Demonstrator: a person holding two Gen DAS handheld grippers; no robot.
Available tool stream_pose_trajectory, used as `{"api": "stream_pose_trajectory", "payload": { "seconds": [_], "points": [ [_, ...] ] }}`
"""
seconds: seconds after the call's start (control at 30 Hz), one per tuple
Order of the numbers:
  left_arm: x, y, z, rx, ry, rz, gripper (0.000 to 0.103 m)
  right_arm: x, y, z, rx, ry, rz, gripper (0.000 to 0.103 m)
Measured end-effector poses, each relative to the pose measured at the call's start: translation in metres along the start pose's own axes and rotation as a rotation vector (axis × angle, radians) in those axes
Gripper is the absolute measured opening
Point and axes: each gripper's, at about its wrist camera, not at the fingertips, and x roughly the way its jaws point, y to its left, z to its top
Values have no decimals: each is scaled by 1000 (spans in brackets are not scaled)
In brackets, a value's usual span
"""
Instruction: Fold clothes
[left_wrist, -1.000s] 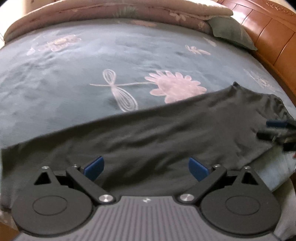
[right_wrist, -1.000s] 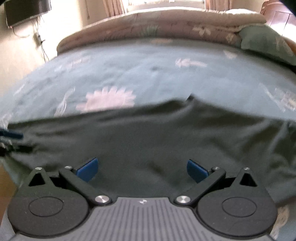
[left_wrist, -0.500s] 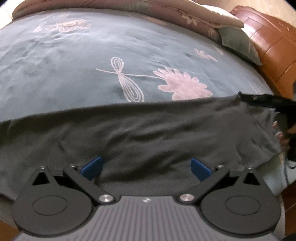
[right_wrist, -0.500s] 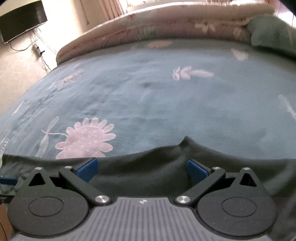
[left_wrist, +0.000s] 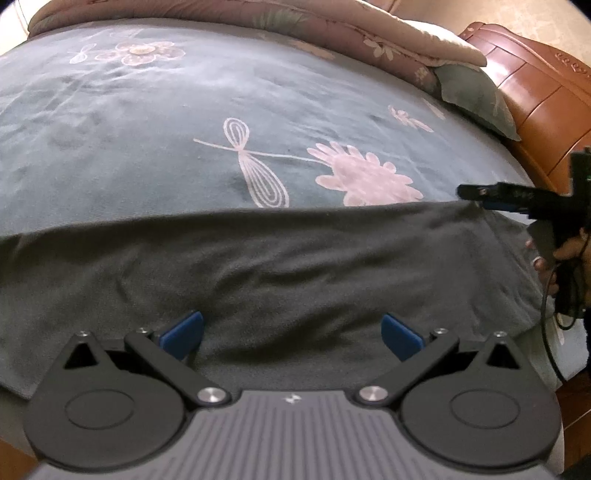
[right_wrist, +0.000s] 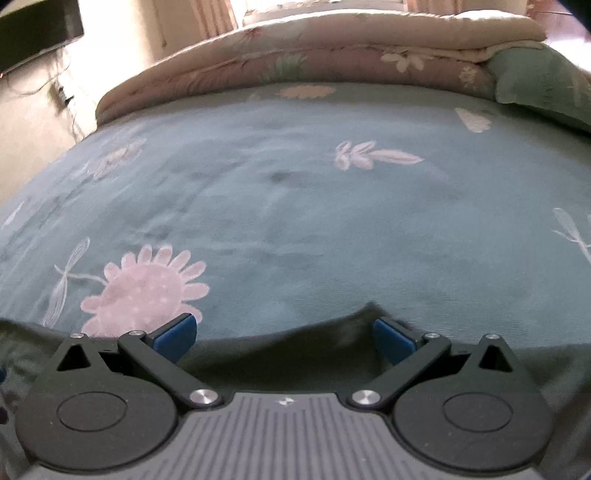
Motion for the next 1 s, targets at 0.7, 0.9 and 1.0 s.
{"api": "stream_pose_trajectory", "payload": {
  "seconds": [0.7,0.9,1.0],
  "points": [
    [3,-6,-1,34,5,32,102,-25,-59,-10,138,-27,-110,103],
    [2,-6,-1,38,5,36,102,-87,-62,-57,103,-44,-199,103],
    [3,-9,-3,57,6,47,102,-97,-71,-80,114,-28,-231,103]
  ]
}}
